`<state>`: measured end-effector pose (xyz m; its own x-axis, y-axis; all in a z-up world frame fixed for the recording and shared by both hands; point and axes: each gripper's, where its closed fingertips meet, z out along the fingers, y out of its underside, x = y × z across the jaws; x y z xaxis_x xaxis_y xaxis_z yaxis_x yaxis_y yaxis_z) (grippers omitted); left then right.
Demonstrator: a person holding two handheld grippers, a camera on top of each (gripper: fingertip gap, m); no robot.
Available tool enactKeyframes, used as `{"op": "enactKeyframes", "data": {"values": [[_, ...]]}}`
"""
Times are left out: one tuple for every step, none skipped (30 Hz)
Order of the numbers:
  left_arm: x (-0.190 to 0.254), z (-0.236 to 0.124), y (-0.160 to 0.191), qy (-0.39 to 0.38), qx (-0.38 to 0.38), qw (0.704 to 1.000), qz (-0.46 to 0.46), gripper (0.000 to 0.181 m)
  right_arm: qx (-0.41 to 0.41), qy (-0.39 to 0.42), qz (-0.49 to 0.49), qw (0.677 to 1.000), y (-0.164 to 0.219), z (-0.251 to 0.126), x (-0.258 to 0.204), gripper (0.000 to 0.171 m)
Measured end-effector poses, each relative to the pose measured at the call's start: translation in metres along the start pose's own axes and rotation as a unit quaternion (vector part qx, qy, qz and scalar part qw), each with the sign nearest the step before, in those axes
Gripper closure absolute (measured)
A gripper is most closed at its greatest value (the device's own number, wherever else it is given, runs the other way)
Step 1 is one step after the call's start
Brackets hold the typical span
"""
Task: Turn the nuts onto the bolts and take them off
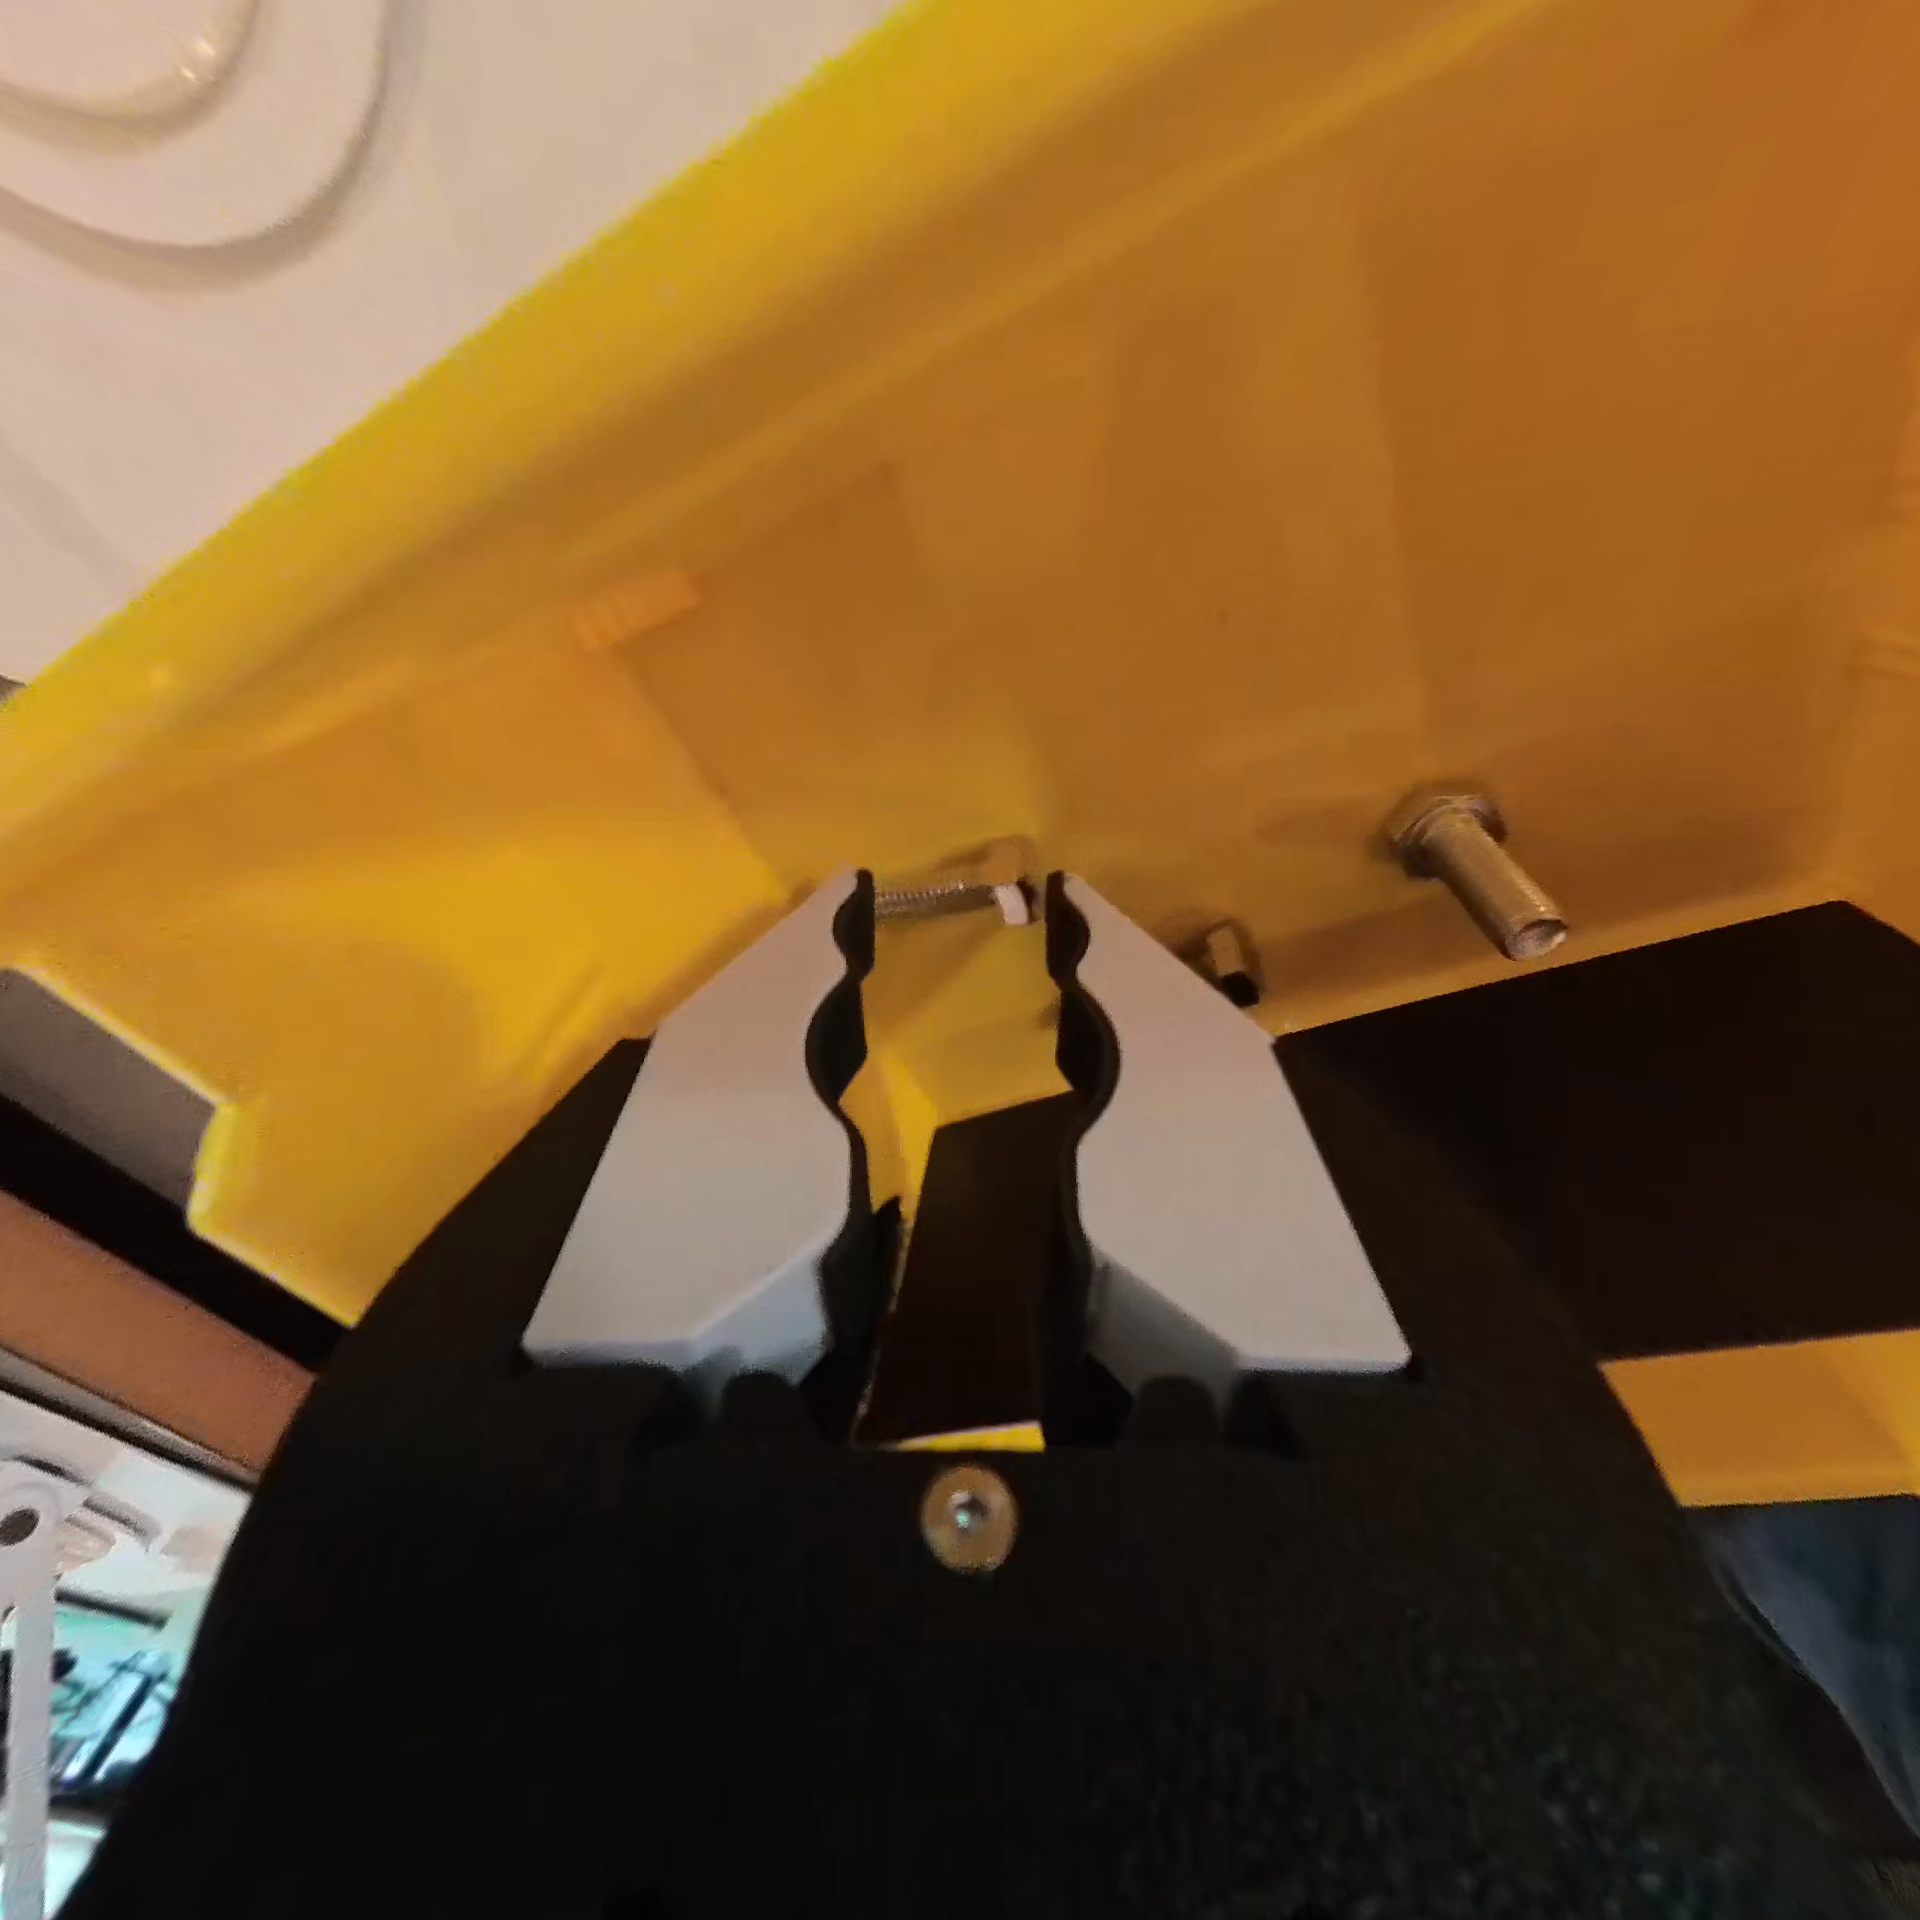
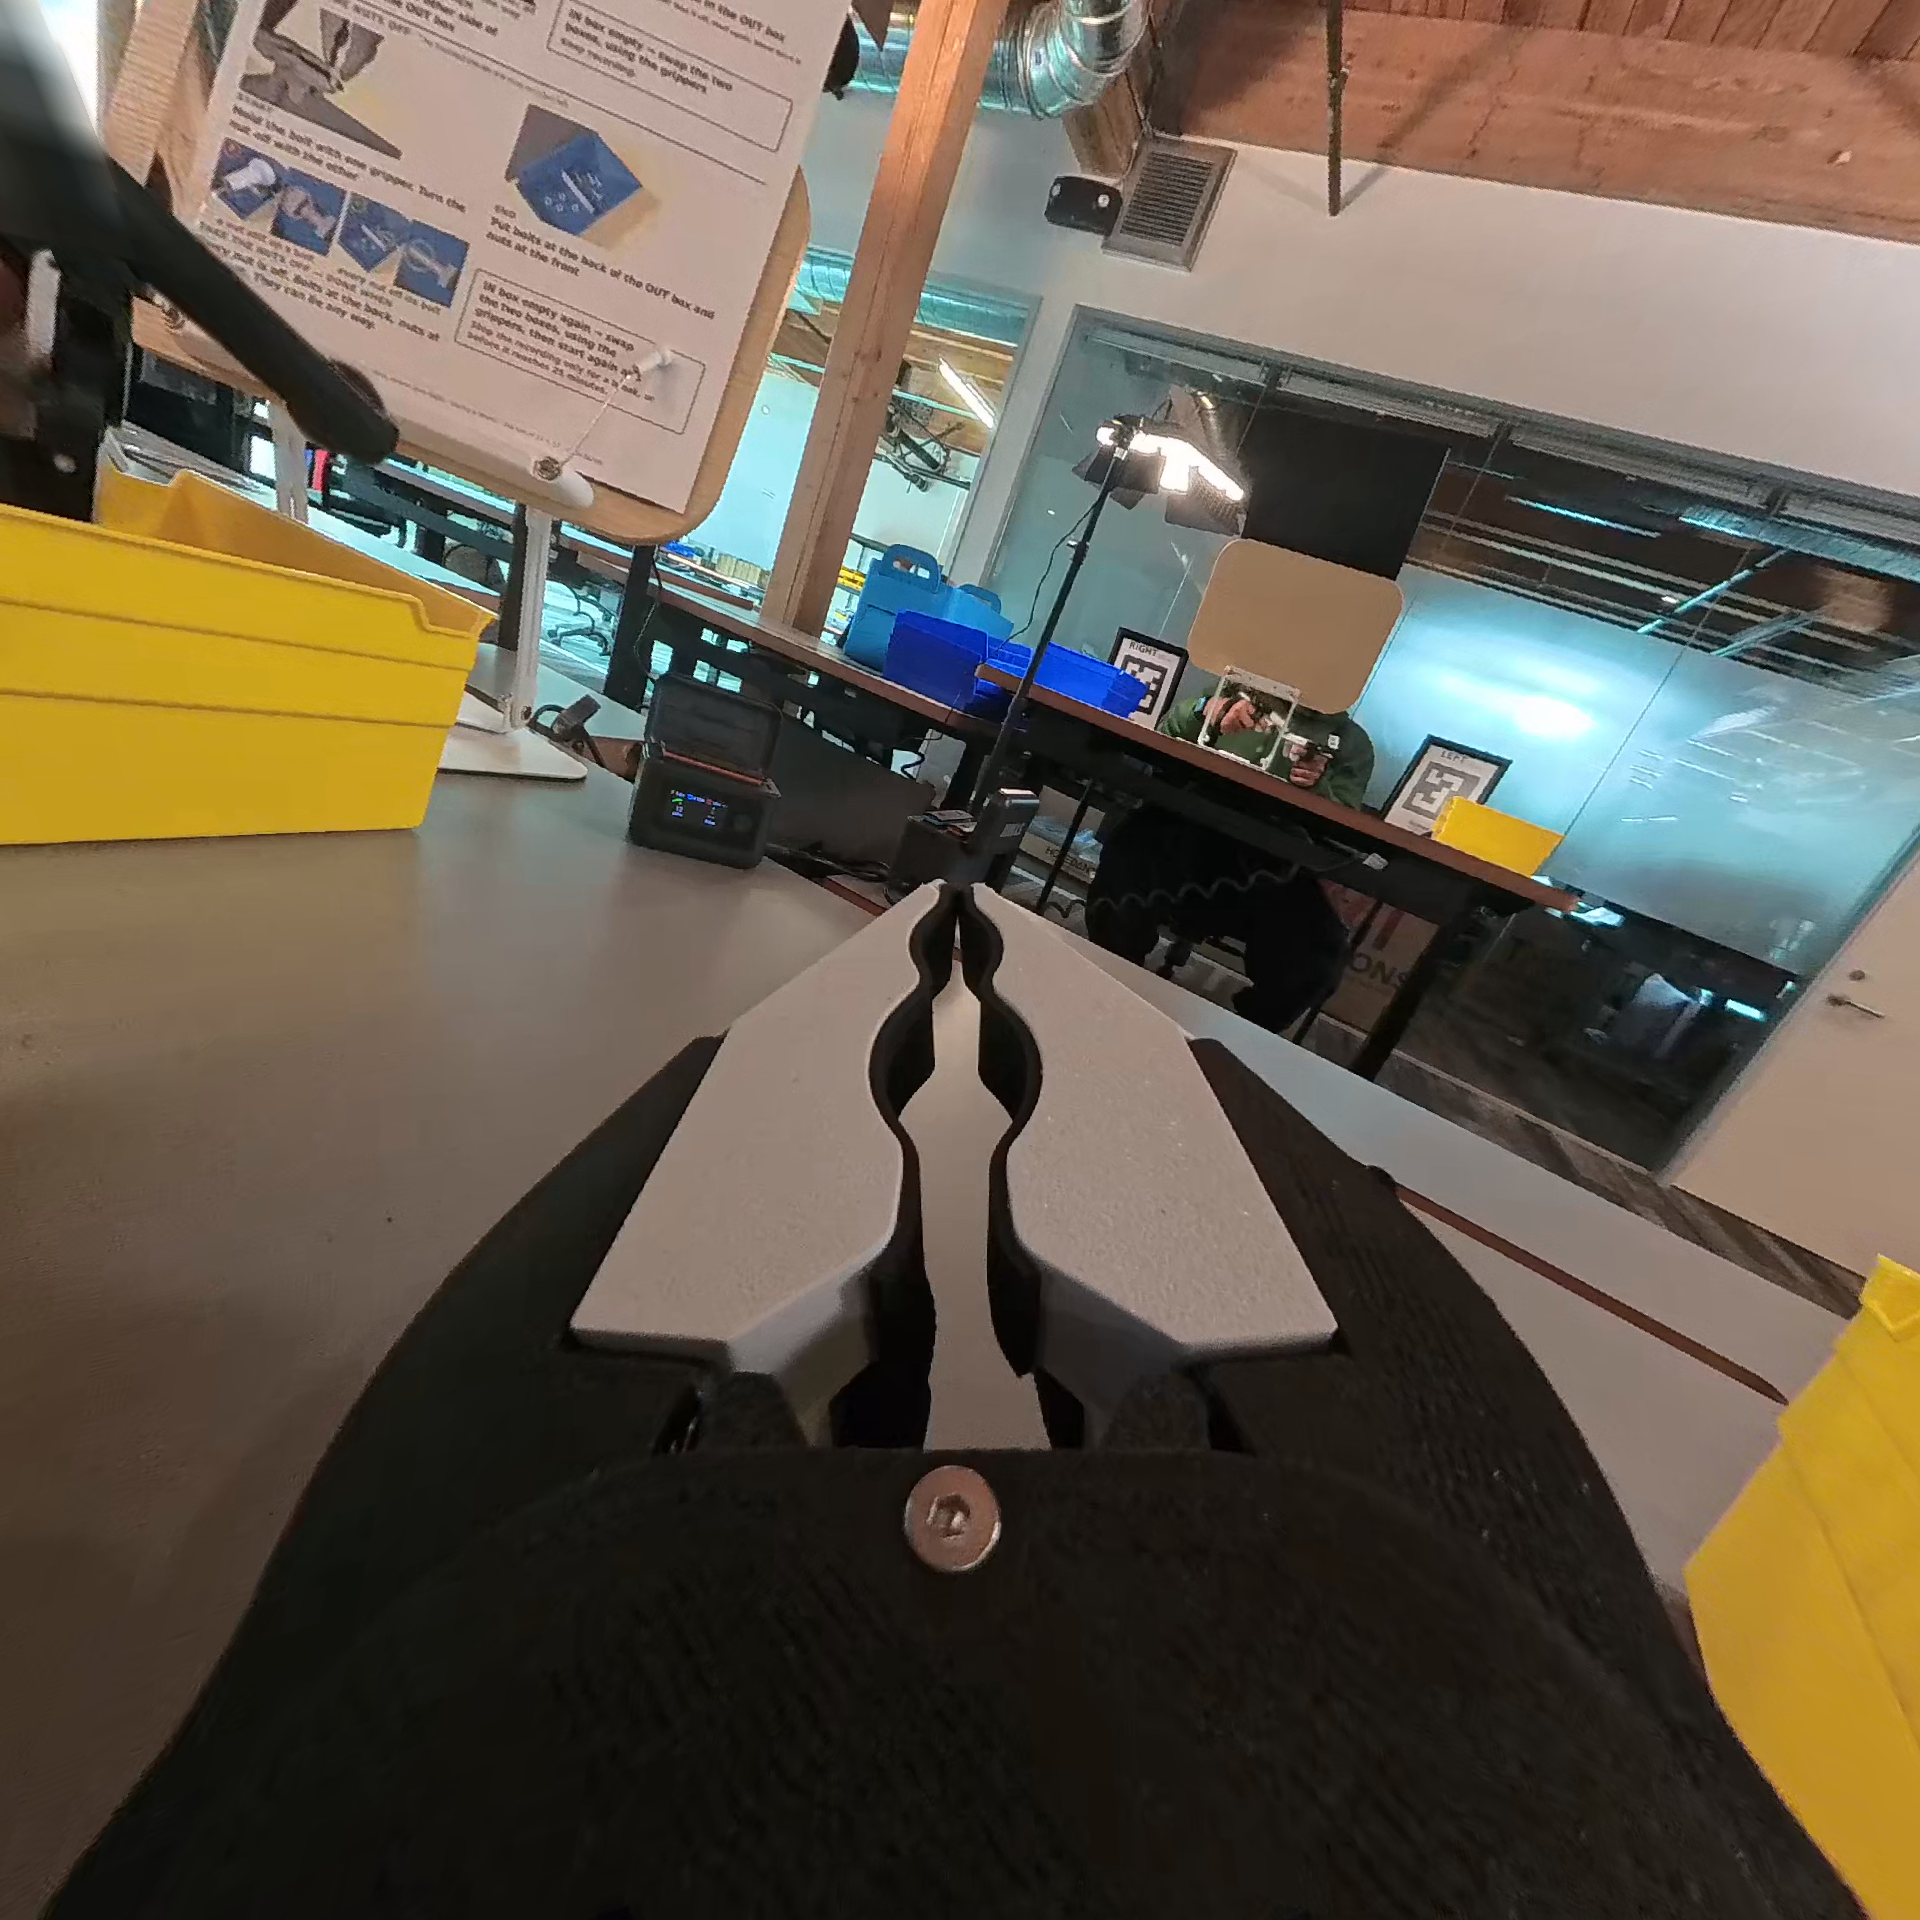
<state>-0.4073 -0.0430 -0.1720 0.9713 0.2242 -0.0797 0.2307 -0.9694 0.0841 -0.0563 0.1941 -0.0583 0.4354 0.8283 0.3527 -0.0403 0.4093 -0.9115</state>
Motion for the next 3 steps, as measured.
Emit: {"op": "enactKeyframes", "data": {"values": [[0.0005, 0.0008, 0.002, 0.0, -0.007, 1.0, 0.0, 0.149, 0.0, 0.0, 0.001, 1.0, -0.0001, -0.0001, 0.0001, 0.171], [0.0001, 0.0017, 0.0021, -0.003, -0.007, 1.0, 0.0, 0.148, 0.001, -0.001, 0.002, 1.0, -0.0001, -0.0001, 0.0001, 0.171], [-0.0012, 0.0027, 0.0016, -0.006, -0.005, 1.0, 0.001, 0.149, 0.001, -0.001, 0.003, 1.0, -0.0003, -0.0001, 0.0001, 0.171]]}}
